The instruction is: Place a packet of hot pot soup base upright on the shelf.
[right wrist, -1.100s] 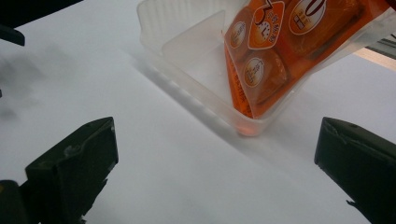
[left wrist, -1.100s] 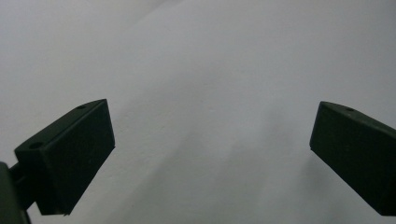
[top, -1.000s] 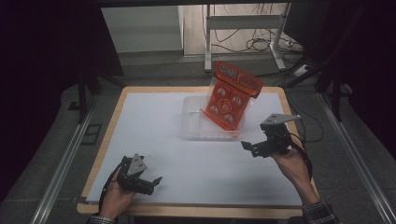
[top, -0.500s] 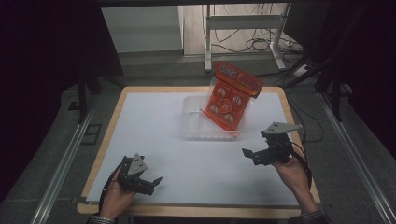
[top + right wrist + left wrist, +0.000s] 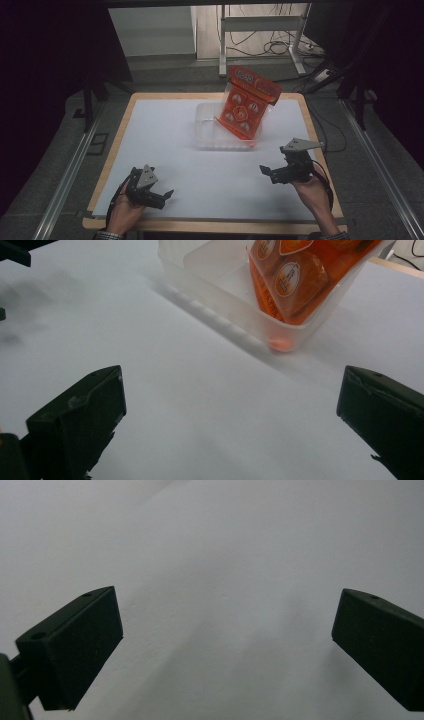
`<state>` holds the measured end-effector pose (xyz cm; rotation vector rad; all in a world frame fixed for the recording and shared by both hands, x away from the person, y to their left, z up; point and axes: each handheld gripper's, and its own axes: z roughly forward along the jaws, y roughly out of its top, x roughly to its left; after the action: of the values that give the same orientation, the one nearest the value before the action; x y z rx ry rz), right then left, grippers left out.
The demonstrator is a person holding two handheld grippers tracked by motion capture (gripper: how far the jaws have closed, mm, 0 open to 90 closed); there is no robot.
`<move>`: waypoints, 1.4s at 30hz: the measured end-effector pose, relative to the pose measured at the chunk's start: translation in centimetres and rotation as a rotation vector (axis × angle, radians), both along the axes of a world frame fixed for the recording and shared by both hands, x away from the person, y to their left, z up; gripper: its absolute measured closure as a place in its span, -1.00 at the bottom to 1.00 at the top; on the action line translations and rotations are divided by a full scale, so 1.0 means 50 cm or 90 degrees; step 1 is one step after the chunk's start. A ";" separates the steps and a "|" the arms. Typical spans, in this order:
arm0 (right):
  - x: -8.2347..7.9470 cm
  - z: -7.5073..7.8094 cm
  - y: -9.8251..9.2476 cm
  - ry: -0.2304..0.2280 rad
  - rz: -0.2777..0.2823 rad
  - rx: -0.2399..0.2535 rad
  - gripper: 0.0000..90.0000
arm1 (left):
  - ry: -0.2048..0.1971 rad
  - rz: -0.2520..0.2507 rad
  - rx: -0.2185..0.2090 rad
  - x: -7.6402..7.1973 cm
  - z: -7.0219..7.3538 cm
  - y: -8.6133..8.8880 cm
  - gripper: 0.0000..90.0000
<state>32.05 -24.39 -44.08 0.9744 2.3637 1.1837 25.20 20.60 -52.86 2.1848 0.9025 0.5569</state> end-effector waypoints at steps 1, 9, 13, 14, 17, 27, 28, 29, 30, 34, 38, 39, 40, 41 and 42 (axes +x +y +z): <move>-0.001 -0.002 0.000 0.001 -0.001 -0.001 -1.00 | 0.000 -0.001 0.003 0.000 0.000 0.000 -1.00; -0.007 -0.029 0.000 0.009 -0.005 -0.015 -1.00 | -0.001 -0.001 0.001 0.000 -0.001 0.000 -1.00; -0.010 -0.039 0.000 0.007 -0.007 -0.025 -1.00 | -0.002 -0.001 0.003 0.000 -0.001 -0.001 -1.00; -0.010 -0.041 0.000 0.006 -0.006 -0.028 -1.00 | -0.002 -0.001 0.003 0.000 -0.001 -0.001 -1.00; -0.012 -0.049 0.000 0.002 -0.007 -0.033 -1.00 | -0.002 -0.002 0.002 0.000 -0.002 -0.001 -1.00; -0.012 -0.075 -0.003 0.017 -0.016 -0.040 -1.00 | -0.008 -0.007 0.010 0.000 -0.004 -0.002 -1.00; -0.012 -0.077 -0.003 0.018 -0.015 -0.042 -1.00 | -0.008 -0.007 0.011 0.000 -0.004 -0.002 -1.00; -0.012 -0.078 -0.003 0.018 -0.015 -0.043 -1.00 | -0.009 -0.007 0.011 0.000 -0.005 -0.002 -1.00; -0.012 -0.081 -0.002 0.021 -0.015 -0.045 -1.00 | -0.010 -0.007 0.012 0.000 -0.005 -0.002 -1.00; -0.012 -0.091 0.000 0.026 -0.010 -0.049 -1.00 | -0.011 -0.007 0.012 0.000 -0.005 -0.002 -1.00; -0.013 -0.103 0.005 0.030 -0.007 -0.059 -1.00 | -0.011 -0.009 0.009 0.000 -0.005 -0.002 -1.00; -0.013 -0.106 0.006 0.030 -0.005 -0.061 -1.00 | -0.012 -0.009 0.009 0.000 -0.005 -0.002 -1.00; -0.014 -0.110 0.007 0.033 -0.004 -0.068 -1.00 | -0.012 -0.009 0.009 0.000 -0.005 -0.002 -1.00; -0.014 -0.112 0.008 0.033 -0.003 -0.069 -1.00 | -0.012 -0.009 0.009 0.000 -0.005 -0.001 -1.00; -0.014 -0.115 0.009 0.032 -0.001 -0.074 -1.00 | -0.012 -0.009 0.009 0.000 -0.005 -0.002 -1.00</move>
<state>31.36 -23.92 -49.84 0.9781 2.4404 1.0186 25.19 20.52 -53.11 2.1940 0.8758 0.5775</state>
